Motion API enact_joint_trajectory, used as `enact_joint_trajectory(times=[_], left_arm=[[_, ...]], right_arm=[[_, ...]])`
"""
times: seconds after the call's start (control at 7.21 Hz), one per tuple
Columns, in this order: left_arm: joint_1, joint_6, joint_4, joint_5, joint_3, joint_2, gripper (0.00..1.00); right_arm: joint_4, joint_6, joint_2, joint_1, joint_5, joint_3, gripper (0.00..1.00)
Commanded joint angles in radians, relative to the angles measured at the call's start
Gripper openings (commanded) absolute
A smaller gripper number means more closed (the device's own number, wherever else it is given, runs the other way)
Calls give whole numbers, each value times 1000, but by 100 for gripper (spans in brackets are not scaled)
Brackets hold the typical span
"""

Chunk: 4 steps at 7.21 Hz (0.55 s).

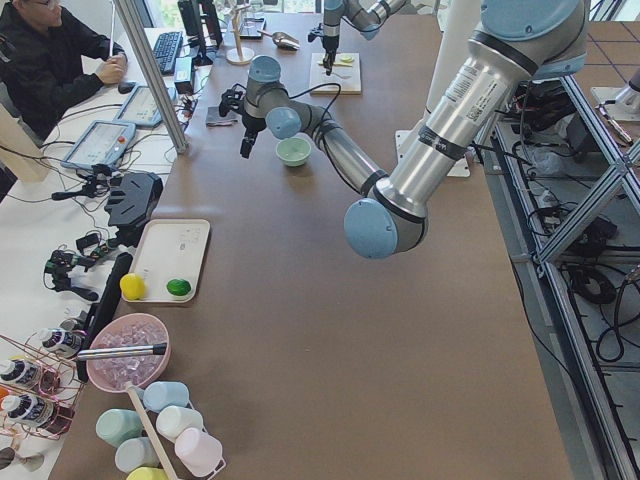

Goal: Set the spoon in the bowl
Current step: 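Lift the white spoon with the right gripper and carry it over the bowl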

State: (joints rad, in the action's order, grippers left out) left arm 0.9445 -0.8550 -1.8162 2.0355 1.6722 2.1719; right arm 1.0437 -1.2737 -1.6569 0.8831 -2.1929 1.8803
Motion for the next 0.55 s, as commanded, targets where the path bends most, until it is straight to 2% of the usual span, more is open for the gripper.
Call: enact_joint_trajectory(times=[0.0,0.14,0.28,0.42], left_arm=[[20,32,0,6,3,-7,98],[51,107,0,12,11,-42,98],[84,129,-2,12,14,-82,98],[120,155,-15,9,17,-140,98]], right_arm=[[156,-4,186,36,-38,13,0],[344,-3,348,25,-15,8,0],[487,-1,490,-8,81,-10,0],[540,-4,628,-36,138,-95,0]])
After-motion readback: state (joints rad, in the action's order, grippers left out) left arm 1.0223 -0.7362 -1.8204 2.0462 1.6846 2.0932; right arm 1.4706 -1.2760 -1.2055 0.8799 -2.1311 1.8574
